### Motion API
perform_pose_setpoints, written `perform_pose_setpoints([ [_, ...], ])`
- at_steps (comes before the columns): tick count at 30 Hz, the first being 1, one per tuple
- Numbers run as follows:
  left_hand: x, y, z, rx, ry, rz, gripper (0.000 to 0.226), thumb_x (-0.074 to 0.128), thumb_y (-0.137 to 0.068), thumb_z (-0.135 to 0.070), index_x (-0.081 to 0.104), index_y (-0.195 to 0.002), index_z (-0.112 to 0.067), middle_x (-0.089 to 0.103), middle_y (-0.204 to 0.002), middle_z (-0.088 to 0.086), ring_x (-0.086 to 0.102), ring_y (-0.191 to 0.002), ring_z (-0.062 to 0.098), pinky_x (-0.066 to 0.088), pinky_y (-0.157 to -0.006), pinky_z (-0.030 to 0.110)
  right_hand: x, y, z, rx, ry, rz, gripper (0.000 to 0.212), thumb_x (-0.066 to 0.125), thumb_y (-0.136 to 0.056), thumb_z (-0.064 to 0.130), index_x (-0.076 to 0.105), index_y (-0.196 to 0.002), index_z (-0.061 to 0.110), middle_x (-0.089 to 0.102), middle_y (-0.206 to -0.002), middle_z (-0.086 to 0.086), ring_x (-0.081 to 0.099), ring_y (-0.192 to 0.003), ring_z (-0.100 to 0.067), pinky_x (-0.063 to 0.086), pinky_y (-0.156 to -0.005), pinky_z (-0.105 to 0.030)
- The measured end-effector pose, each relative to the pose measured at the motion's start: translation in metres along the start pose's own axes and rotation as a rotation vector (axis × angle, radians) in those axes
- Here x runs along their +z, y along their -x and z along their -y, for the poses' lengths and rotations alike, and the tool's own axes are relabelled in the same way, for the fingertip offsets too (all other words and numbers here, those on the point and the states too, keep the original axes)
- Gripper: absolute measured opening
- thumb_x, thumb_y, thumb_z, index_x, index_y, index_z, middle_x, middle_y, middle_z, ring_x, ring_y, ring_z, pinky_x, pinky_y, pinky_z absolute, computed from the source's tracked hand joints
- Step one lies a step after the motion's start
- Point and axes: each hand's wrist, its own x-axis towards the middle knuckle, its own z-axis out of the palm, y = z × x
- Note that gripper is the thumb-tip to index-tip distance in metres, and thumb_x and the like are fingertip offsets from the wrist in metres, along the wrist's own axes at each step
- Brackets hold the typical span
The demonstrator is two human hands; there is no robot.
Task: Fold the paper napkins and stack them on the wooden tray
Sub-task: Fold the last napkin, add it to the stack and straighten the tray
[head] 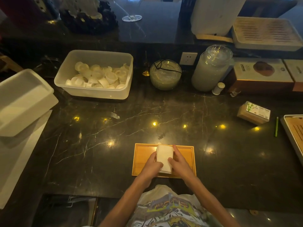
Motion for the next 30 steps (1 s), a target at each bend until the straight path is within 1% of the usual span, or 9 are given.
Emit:
perform_pose_setpoints([
  [3, 0.001, 0.0, -0.002, -0.011, 0.022, 0.012, 0.059, 0.048, -0.098, -0.003, 0.034, -0.151, -0.025, 0.049, -0.141, 0.006, 0.048, -0.129, 0.029, 0.048, -0.108, 0.053, 0.003, -0.002, 0.0, -0.02, 0.062, 0.025, 0.068, 0.045, -0.104, 0.006, 0.011, -0.159, 0.028, 0.026, -0.163, -0.005, 0.035, -0.143, -0.026, 0.042, -0.102, -0.031],
  [6, 0.0, 0.0, -0.002, -0.028, 0.064, 0.013, 0.058, 0.048, -0.1, -0.003, 0.033, -0.152, -0.024, 0.047, -0.144, 0.007, 0.046, -0.131, 0.03, 0.046, -0.11, 0.054, 0.002, -0.003, -0.001, -0.043, 0.108, 0.016, 0.071, 0.048, -0.102, 0.004, 0.013, -0.159, 0.029, 0.027, -0.163, -0.005, 0.034, -0.144, -0.026, 0.042, -0.108, -0.038],
  [10, -0.002, 0.0, -0.002, -0.033, 0.116, 0.023, 0.059, 0.048, -0.1, -0.001, 0.034, -0.151, -0.026, 0.05, -0.143, 0.006, 0.051, -0.128, 0.031, 0.053, -0.103, 0.05, -0.002, -0.01, 0.003, -0.1, 0.229, 0.019, 0.073, 0.054, -0.1, 0.007, 0.019, -0.158, 0.034, 0.036, -0.155, -0.01, 0.041, -0.138, -0.026, 0.045, -0.111, -0.045],
  [16, -0.004, 0.001, 0.0, -0.032, 0.131, 0.01, 0.06, 0.052, -0.1, -0.003, 0.033, -0.151, -0.027, 0.048, -0.14, 0.003, 0.05, -0.128, 0.029, 0.06, -0.088, 0.037, -0.004, -0.015, 0.0, -0.117, 0.335, 0.031, 0.061, 0.056, -0.1, 0.014, 0.033, -0.151, 0.038, 0.037, -0.149, -0.007, 0.043, -0.134, -0.025, 0.047, -0.106, -0.04],
  [21, -0.007, 0.0, -0.001, -0.056, 0.17, 0.019, 0.059, 0.055, -0.099, -0.004, 0.034, -0.15, -0.026, 0.049, -0.139, 0.004, 0.053, -0.126, 0.031, 0.057, -0.098, 0.048, -0.006, -0.014, 0.0, -0.13, 0.367, 0.046, 0.062, 0.056, -0.1, 0.015, 0.031, -0.152, 0.04, 0.036, -0.15, -0.006, 0.043, -0.134, -0.026, 0.048, -0.105, -0.038],
  [24, -0.009, 0.0, -0.001, -0.074, 0.193, 0.034, 0.057, 0.054, -0.1, -0.005, 0.034, -0.149, -0.026, 0.051, -0.134, 0.003, 0.054, -0.125, 0.031, 0.056, -0.1, 0.051, -0.008, -0.013, 0.003, -0.11, 0.331, 0.069, 0.068, 0.055, -0.101, 0.015, 0.023, -0.155, 0.04, 0.035, -0.152, -0.007, 0.042, -0.136, -0.027, 0.049, -0.105, -0.04],
  [26, -0.009, 0.0, -0.001, -0.077, 0.161, 0.033, 0.056, 0.054, -0.1, -0.008, 0.034, -0.149, -0.026, 0.05, -0.137, 0.002, 0.053, -0.125, 0.029, 0.057, -0.098, 0.048, -0.007, -0.01, 0.004, -0.099, 0.26, 0.074, 0.071, 0.054, -0.102, 0.016, 0.015, -0.158, 0.036, 0.034, -0.154, -0.008, 0.041, -0.138, -0.027, 0.048, -0.107, -0.045],
  [28, -0.009, 0.001, -0.001, -0.069, 0.083, 0.004, 0.055, 0.053, -0.101, -0.01, 0.033, -0.15, -0.025, 0.048, -0.144, 0.004, 0.053, -0.123, 0.026, 0.06, -0.089, 0.038, -0.007, -0.008, 0.004, -0.029, 0.098, 0.055, 0.073, 0.052, -0.104, 0.017, 0.006, -0.16, 0.03, 0.032, -0.159, -0.01, 0.039, -0.141, -0.028, 0.044, -0.111, -0.046],
  [30, -0.009, 0.003, 0.0, -0.053, 0.008, -0.022, 0.055, 0.051, -0.102, -0.012, 0.031, -0.152, -0.022, 0.045, -0.15, 0.007, 0.05, -0.121, 0.021, 0.054, -0.076, 0.026, -0.008, -0.005, 0.002, 0.083, -0.097, 0.037, 0.073, 0.049, -0.105, 0.023, 0.001, -0.16, 0.028, 0.029, -0.162, -0.01, 0.038, -0.143, -0.03, 0.04, -0.114, -0.048],
])
